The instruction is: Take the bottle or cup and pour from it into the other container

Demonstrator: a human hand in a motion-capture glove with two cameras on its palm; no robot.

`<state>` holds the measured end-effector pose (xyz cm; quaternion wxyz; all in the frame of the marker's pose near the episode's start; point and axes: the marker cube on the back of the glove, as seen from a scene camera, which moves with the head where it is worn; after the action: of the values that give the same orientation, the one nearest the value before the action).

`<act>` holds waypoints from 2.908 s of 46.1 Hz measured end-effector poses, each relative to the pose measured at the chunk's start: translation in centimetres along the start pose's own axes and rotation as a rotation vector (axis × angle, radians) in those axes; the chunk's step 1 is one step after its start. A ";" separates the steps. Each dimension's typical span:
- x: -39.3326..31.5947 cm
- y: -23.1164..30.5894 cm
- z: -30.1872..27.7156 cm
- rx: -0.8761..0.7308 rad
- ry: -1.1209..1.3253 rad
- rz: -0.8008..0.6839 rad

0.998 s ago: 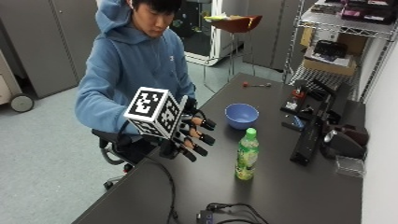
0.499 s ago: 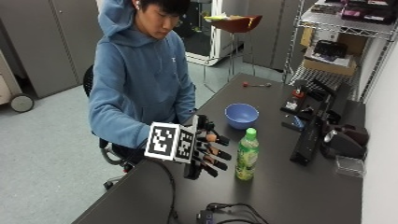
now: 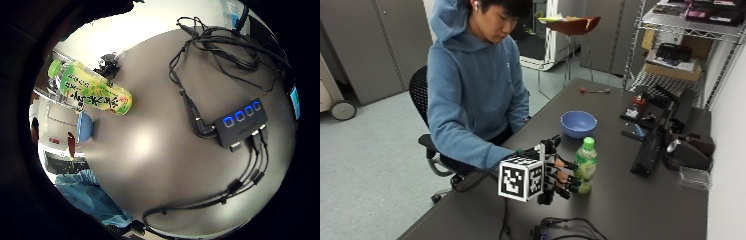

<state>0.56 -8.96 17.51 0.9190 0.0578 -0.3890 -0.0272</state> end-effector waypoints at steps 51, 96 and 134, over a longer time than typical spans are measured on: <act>0.1 -6.1 12.3 0.242 -0.309 -0.048; -16.2 -5.7 15.6 -0.350 0.465 -0.355; -22.5 -2.3 27.7 -0.771 1.735 -0.724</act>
<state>-34.95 -11.51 20.34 0.7770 -0.1286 0.4882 -0.3761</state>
